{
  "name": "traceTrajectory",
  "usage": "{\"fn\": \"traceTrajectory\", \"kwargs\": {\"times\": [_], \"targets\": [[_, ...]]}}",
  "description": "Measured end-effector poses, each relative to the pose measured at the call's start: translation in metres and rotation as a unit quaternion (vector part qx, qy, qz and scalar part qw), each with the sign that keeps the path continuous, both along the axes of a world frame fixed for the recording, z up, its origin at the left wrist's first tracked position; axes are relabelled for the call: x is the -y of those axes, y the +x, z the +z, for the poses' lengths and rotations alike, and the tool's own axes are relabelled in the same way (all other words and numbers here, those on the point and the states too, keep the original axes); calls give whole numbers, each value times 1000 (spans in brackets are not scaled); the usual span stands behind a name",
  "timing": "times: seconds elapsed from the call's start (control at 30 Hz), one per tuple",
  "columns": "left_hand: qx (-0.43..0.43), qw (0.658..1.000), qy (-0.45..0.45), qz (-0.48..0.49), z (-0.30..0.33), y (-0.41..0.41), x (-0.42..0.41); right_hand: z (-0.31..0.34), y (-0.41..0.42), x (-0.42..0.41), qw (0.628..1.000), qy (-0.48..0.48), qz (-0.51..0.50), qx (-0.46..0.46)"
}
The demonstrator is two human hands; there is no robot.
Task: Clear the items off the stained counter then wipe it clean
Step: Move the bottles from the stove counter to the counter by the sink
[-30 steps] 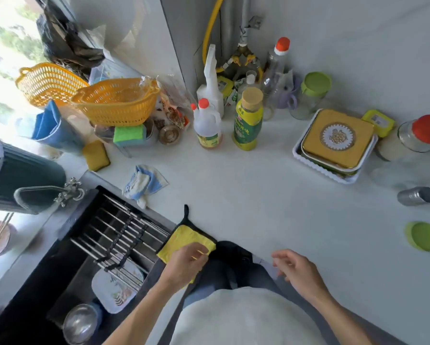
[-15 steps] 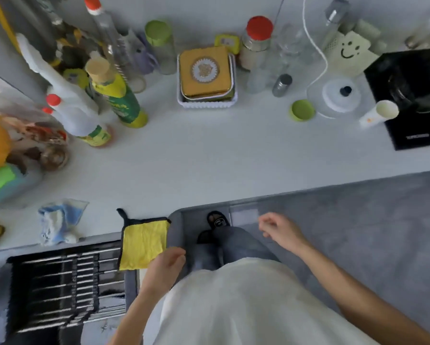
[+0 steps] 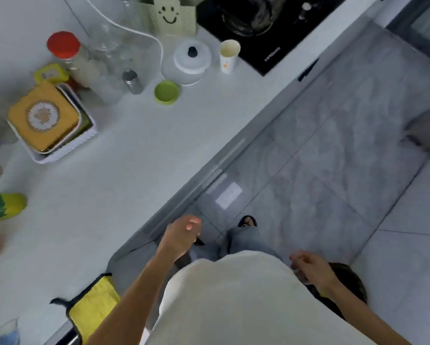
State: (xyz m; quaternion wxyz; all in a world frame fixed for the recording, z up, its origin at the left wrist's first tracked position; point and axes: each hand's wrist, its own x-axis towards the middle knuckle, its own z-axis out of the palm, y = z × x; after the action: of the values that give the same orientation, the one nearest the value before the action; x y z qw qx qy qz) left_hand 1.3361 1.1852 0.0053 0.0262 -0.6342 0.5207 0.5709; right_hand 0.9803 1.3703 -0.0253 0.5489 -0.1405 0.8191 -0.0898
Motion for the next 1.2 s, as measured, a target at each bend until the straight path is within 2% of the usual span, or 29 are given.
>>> {"fn": "traceTrajectory", "kwargs": {"times": [0.27, 0.4, 0.53, 0.83, 1.03, 1.2], "targets": [[27, 992, -9, -127, -10, -127, 59, 2, -79, -22, 989, 2, -147, 8], [76, 984, -18, -157, -21, -158, 74, 5, -125, 8, 976, -34, -216, 14], [130, 972, -4, -193, -25, -183, 90, 5, -173, 49, 966, -82, -242, 31], [178, 944, 11, -277, -36, -270, 171, 8, -272, 132, 945, -145, -292, -37], [162, 920, 0, -358, -39, -383, 252, 9, -312, 146, 938, -113, -326, -24], [130, 915, -26, -381, -30, -495, 306, -1, -328, 132, 924, -56, -378, -6]]}}
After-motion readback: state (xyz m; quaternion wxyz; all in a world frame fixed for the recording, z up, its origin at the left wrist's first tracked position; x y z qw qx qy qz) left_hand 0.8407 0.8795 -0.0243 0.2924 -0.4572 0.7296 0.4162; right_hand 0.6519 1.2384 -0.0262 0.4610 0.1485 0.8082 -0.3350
